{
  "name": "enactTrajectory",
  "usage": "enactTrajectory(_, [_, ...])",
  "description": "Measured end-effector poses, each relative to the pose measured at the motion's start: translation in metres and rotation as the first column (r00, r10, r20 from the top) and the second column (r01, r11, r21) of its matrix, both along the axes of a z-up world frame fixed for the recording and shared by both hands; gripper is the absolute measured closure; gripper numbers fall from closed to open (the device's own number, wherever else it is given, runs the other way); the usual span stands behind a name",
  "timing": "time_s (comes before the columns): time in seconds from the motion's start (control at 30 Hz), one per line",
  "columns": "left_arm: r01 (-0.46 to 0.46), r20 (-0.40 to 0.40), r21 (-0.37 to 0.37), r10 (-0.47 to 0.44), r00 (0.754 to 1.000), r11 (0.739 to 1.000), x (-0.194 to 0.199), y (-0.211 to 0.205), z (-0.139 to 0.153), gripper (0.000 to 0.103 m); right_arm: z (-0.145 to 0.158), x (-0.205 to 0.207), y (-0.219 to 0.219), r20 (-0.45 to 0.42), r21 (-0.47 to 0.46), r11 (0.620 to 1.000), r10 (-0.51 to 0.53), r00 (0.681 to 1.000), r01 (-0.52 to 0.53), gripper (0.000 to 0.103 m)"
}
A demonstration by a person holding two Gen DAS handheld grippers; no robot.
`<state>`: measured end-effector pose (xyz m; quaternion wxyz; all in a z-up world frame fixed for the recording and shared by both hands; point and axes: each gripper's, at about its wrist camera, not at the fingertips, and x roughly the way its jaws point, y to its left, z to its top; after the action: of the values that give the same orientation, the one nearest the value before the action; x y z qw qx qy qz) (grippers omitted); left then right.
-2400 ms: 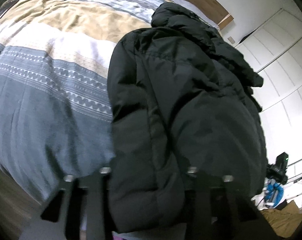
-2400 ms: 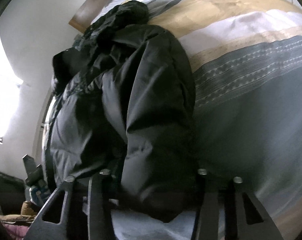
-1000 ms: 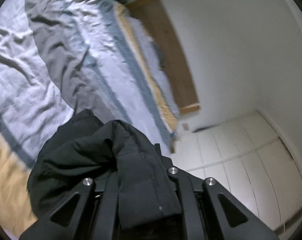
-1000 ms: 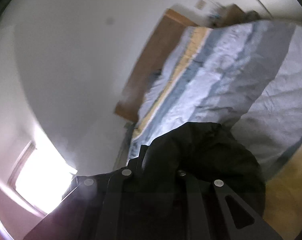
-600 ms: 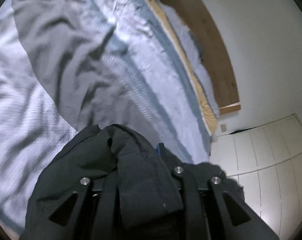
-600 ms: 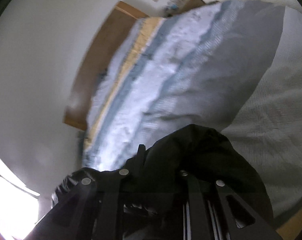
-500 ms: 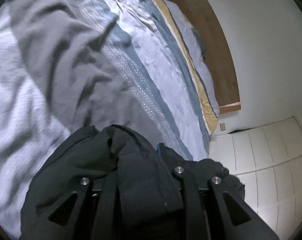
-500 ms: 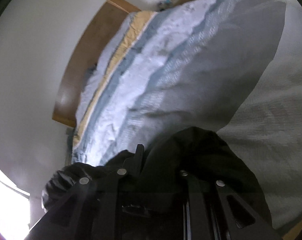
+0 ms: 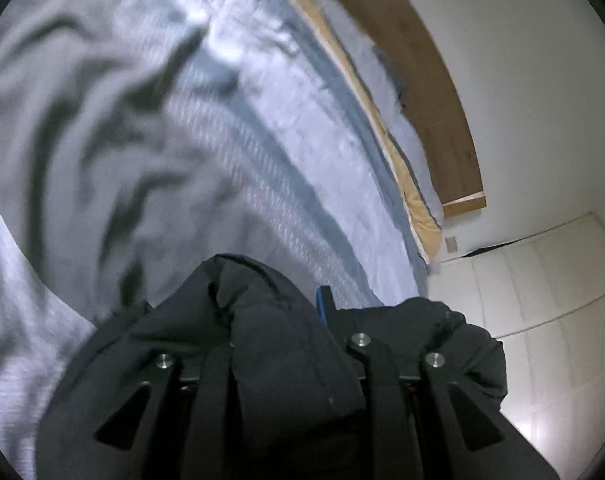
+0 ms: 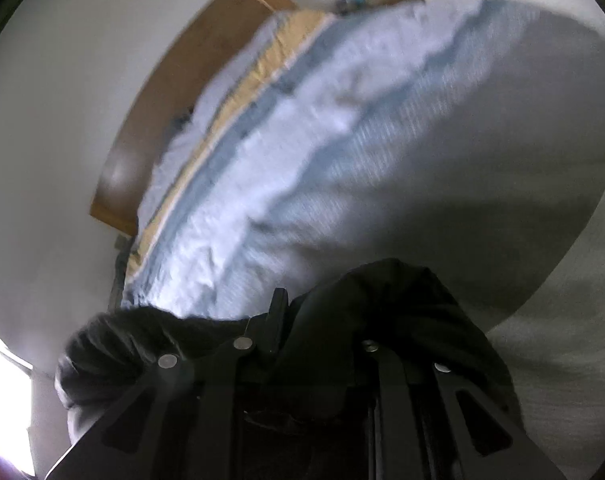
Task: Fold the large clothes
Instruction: 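Grasp the jacket hood with both grippers and lift it, then fold the lifted hood end over the jacket body with both grippers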
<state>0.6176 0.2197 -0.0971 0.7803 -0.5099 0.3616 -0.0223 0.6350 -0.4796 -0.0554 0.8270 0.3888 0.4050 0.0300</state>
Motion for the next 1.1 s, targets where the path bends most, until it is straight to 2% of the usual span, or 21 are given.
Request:
enactTrajectory(0.07, [-0.005,0.008,-0.009,0.005,1.000,1.000,-0.001,0.003,0.002,0.082,-0.007,0.001,-0.003,-0.001,0.039,0.999,0.004,1.000,-0.004,0.083])
enactTrajectory(0.1, [-0.015,0.029,-0.042,0.016,0.999,0.999,-0.004,0.006,0.004,0.076,-0.007,0.000,-0.005,0.000,0.051,0.999,0.002,1.000,-0.002,0.079])
enactTrajectory(0.17, [-0.036,0.077,-0.111,0.045,0.996,0.993,-0.010,0.015,0.014,0.062,-0.001,-0.003,-0.008,0.027,0.081,0.997,0.003,1.000,-0.005,0.063])
enactTrajectory(0.2, [-0.040,0.094,-0.135,0.053,0.994,0.990,-0.012,0.020,0.019,0.052,0.003,-0.005,-0.010,0.049,0.102,0.995,0.005,0.999,-0.010,0.049])
enactTrajectory(0.23, [-0.045,0.114,-0.158,0.063,0.991,0.986,-0.015,0.025,0.027,0.046,0.007,-0.007,-0.011,0.065,0.119,0.993,0.005,0.998,-0.013,0.035])
enactTrajectory(0.33, [-0.043,0.144,-0.195,0.071,0.987,0.980,-0.018,0.037,0.051,0.039,0.024,-0.011,-0.013,0.107,0.147,0.989,0.008,0.994,-0.024,0.011])
enactTrajectory(0.4, [-0.043,0.159,-0.222,0.080,0.984,0.974,-0.024,0.045,0.068,0.037,0.034,-0.013,-0.016,0.122,0.156,0.988,0.006,0.993,-0.025,0.005])
enactTrajectory(0.5, [-0.046,0.187,-0.269,0.099,0.977,0.962,-0.032,0.057,0.083,0.036,0.045,-0.018,-0.034,0.128,0.226,0.974,-0.032,0.991,0.002,0.003])
enactTrajectory(0.53, [-0.047,0.192,-0.264,0.101,0.976,0.963,-0.036,0.059,0.089,0.036,0.048,-0.021,-0.039,0.125,0.242,0.970,-0.046,0.991,0.015,0.001])
enactTrajectory(0.6, [-0.066,0.195,-0.226,0.111,0.974,0.972,-0.044,0.063,0.104,0.036,0.056,-0.026,-0.045,0.120,0.237,0.971,-0.051,0.991,0.021,0.001])
enactTrajectory(0.67, [-0.065,0.208,-0.170,0.100,0.973,0.983,-0.054,0.062,0.119,0.036,0.074,-0.034,-0.042,0.144,0.180,0.984,-0.021,0.989,-0.006,0.001])
enactTrajectory(0.73, [-0.076,0.206,-0.074,0.090,0.974,0.994,-0.066,0.058,0.135,0.036,0.092,-0.046,-0.034,0.180,0.113,0.992,0.028,0.983,-0.049,0.001])
enactTrajectory(0.8, [-0.031,0.206,0.068,0.016,0.978,0.997,-0.077,0.039,0.151,0.036,0.109,-0.060,-0.017,0.215,0.035,0.993,0.099,0.972,-0.109,0.001])
enactTrajectory(0.87, [0.060,0.183,0.199,-0.097,0.978,0.978,-0.087,0.003,0.160,0.036,0.122,-0.075,0.012,0.234,-0.065,0.978,0.206,0.950,-0.196,0.001])
enactTrajectory(0.9, [0.100,0.172,0.231,-0.142,0.975,0.968,-0.090,-0.015,0.158,0.036,0.124,-0.080,0.022,0.234,-0.098,0.970,0.240,0.942,-0.222,0.001])
enactTrajectory(1.0, [0.226,0.128,0.287,-0.271,0.954,0.931,-0.094,-0.074,0.144,0.036,0.127,-0.099,0.074,0.218,-0.224,0.913,0.387,0.896,-0.340,0.001])
enactTrajectory(1.1, [0.319,0.064,0.381,-0.369,0.927,0.868,-0.081,-0.131,0.125,0.036,0.120,-0.107,0.120,0.173,-0.344,0.847,0.481,0.860,-0.405,0.001])
